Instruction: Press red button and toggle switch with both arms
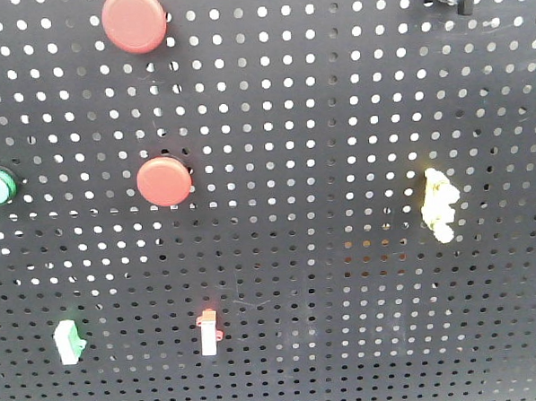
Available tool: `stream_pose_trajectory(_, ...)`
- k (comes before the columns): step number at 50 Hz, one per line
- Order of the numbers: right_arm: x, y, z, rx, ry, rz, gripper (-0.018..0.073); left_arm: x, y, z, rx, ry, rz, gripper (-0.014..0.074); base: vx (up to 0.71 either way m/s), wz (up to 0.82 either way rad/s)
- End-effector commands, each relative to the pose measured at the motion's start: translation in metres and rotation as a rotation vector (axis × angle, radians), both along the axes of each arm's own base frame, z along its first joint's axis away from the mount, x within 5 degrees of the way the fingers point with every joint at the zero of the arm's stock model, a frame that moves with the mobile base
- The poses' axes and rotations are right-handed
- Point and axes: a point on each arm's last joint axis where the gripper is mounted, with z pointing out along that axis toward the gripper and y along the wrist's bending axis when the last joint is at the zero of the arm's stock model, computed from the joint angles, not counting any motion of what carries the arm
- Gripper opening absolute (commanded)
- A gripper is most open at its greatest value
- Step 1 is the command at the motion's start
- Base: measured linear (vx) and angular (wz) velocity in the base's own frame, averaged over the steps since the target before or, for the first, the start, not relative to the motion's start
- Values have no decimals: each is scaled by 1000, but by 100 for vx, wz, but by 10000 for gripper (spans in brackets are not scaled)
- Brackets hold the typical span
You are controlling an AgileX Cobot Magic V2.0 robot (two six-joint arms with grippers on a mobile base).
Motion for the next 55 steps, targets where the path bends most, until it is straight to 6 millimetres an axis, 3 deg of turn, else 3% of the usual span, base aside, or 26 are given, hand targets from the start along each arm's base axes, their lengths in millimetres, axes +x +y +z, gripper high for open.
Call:
stream_pose_trajectory(1,7,0,16,-12,-56,0,-3,8,-3,22,-50,-46,-8,2,0,0)
stream_pose_trajectory(10,9,2,15,64,-48,37,-3,18,-14,29,-136,-16,-104,2,0,0)
stream_pose_trajectory(24,10,2,13,101,-20,54,-3,40,-57,58,-118,17,-438,2,0,0)
stream_pose_trajectory(36,10,2,13,99,-21,53,-3,69,-79,86,-158,16,-522,2,0,0)
stream_pose_trajectory(46,10,2,13,99,-21,53,-3,92,-93,90,-162,56,-555,2,0,0)
stream_pose_trajectory(55,10,2,13,97,-21,52,-3,100,-96,95,-174,48,-549,2,0,0)
